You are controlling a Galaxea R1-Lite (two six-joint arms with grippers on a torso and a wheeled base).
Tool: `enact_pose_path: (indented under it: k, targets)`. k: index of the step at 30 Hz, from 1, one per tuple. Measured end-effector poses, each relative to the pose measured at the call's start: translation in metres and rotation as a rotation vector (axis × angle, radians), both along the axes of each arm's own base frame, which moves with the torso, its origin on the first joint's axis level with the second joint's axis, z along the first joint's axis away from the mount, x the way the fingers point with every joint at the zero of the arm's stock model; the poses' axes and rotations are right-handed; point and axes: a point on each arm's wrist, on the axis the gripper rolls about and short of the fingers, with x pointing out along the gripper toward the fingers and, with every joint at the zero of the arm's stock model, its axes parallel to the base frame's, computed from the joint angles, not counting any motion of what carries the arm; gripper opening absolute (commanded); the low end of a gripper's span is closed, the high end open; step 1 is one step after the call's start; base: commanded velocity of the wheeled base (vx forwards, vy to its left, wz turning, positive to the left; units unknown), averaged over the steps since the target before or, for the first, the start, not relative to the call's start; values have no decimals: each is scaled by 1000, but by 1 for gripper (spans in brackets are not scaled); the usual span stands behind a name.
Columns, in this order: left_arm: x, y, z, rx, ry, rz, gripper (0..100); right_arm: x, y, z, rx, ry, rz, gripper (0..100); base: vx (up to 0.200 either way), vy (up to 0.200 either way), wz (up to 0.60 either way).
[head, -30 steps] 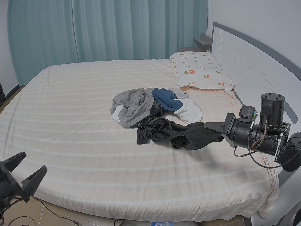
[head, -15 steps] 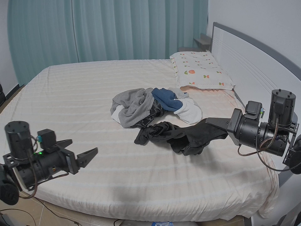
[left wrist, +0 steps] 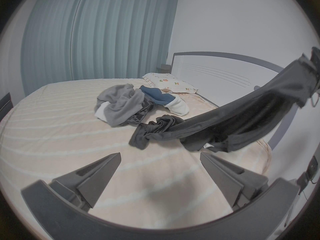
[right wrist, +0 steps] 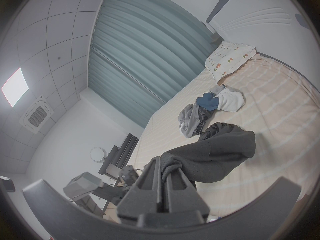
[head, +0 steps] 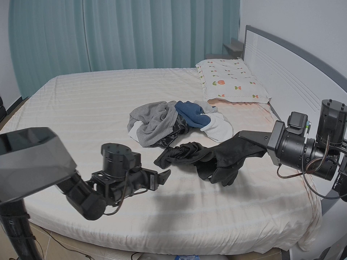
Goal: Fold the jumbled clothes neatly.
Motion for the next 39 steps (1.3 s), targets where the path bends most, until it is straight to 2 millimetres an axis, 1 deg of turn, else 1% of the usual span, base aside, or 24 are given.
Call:
enact_pose_path:
  k: [4,6,11,16,19,22,27,34,39]
  targets:
    - [24,-28,-23,-9,-22,-3,100,-2,0,3,6,-9,1,0,0,0,0]
    - [33,-38,-32,-12,-30,-5,100,-3,0,4,7,-11,1,0,0,0,0]
    - [51,-55,-53,-9,-32,-7,100,-3,0,5,8,-16,-9,0,0,0,0]
    - [68,-67,-67,-17,-47,-6,100,-3,0,5,7,-17,-18,0,0,0,0]
    - [75,-71,-75,-5,-30,-5,100,-1,0,6,8,-19,-23,0,0,0,0]
    - [84,-75,-78,-11,-40,2,100,0,0,6,8,-20,-27,0,0,0,0]
    - [105,-78,-82,-22,-82,52,100,3,0,5,7,-17,-31,0,0,0,0]
    - [134,-68,-98,-9,-74,132,100,9,-2,5,6,-17,-51,0,0,0,0]
    - [144,-63,-111,-4,-51,160,100,13,-2,5,6,-17,-62,0,0,0,0]
